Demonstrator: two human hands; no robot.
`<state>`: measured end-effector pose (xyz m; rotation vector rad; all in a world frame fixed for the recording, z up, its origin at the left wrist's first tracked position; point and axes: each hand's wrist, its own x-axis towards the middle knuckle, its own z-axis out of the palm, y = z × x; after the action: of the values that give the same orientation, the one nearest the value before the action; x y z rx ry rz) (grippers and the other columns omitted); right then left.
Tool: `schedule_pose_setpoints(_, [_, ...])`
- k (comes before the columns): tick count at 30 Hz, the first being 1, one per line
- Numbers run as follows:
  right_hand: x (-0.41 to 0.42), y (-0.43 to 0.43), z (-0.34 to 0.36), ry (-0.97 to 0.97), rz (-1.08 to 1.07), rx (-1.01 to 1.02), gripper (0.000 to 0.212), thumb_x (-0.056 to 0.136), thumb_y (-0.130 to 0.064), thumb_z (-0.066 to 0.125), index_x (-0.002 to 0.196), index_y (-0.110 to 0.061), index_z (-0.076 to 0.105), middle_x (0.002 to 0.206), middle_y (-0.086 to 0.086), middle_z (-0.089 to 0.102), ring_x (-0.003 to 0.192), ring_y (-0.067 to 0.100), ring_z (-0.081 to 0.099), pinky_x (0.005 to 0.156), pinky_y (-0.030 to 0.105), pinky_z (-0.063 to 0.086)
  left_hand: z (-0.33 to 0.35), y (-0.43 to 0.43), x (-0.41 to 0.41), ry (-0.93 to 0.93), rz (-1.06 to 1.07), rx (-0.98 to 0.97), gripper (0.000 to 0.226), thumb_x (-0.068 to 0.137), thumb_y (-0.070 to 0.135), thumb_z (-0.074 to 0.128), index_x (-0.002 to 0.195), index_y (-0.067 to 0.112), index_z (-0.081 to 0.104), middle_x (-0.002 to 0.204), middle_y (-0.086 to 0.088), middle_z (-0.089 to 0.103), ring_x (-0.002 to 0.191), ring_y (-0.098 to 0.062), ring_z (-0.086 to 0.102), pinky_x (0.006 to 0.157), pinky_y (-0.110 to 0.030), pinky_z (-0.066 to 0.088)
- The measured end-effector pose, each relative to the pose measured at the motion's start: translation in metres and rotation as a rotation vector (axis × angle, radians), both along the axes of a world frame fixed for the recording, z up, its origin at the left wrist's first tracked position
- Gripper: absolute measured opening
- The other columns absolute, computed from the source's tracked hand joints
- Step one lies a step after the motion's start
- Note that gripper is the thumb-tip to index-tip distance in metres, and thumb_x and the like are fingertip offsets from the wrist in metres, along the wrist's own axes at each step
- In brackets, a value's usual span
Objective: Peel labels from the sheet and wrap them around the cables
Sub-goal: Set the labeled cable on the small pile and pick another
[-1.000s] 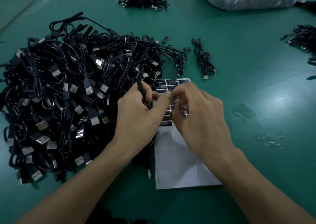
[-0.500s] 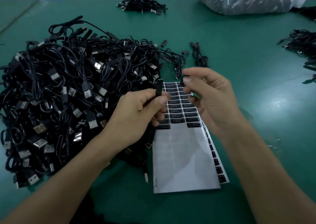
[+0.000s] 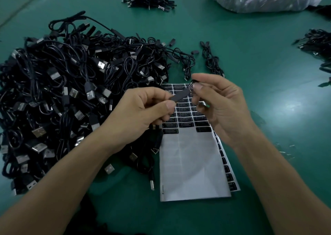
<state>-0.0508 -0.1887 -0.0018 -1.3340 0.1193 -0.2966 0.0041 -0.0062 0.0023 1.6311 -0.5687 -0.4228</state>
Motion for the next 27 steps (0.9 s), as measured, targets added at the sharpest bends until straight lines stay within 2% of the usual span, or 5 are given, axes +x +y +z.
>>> schedule_pose_setpoints(3, [0.000,0.000,-0.001,-0.007,0.023,-0.021,0.014,0.072,-0.024,0.076,0.084,-0.031,0.081,0.080,-0.008,0.068,0.079,0.011,0.053,0.067,0.022,0.044,0.000,-0.003,-0.004,0.070,0.092,-0.074,0.006,0.093,0.006,0.066,0.088,0.009,0.068,0.073,-0.004,0.074,0.063,-0.011,0.070,0.057,-0.019,0.055])
schedule_pose_setpoints(7, [0.002,0.000,-0.003,0.023,0.015,0.000,0.017,0.070,-0.021,0.076,0.083,-0.027,0.082,0.080,-0.004,0.070,0.069,0.006,0.053,0.065,0.019,0.043,-0.003,-0.009,-0.011,0.142,0.239,-0.099,0.014,0.096,0.003,0.061,0.085,0.012,0.057,0.074,-0.006,0.074,0.065,-0.025,0.075,0.055,-0.030,0.058])
schedule_pose_setpoints(14, [0.002,0.003,-0.005,0.096,0.055,0.126,0.022,0.065,-0.016,0.076,0.084,-0.024,0.082,0.071,-0.003,0.071,0.060,0.007,0.063,0.055,0.016,0.045,-0.013,-0.013,-0.015,0.088,0.297,-0.102,0.019,0.097,0.003,0.060,0.103,0.020,0.055,0.079,-0.006,0.076,0.066,-0.023,0.075,0.055,-0.027,0.059])
schedule_pose_setpoints(19, [0.001,0.005,-0.005,0.120,0.068,0.148,0.052,0.063,-0.015,0.080,0.112,-0.017,0.064,0.070,0.001,0.070,0.060,0.009,0.065,0.056,0.017,0.049,-0.016,-0.014,-0.015,0.065,0.270,-0.105,0.025,0.096,0.003,0.062,0.100,0.027,0.069,0.082,-0.002,0.077,0.074,-0.018,0.077,0.060,-0.024,0.059])
schedule_pose_setpoints(27, [-0.001,0.010,-0.002,0.090,0.051,0.140,0.040,0.061,-0.014,0.079,0.091,-0.017,0.053,0.066,0.001,0.070,0.057,0.009,0.064,0.053,0.017,0.045,-0.017,-0.015,-0.015,0.117,0.254,-0.109,0.011,0.096,0.007,0.062,0.097,0.017,0.066,0.082,-0.003,0.078,0.075,-0.019,0.077,0.061,-0.022,0.058])
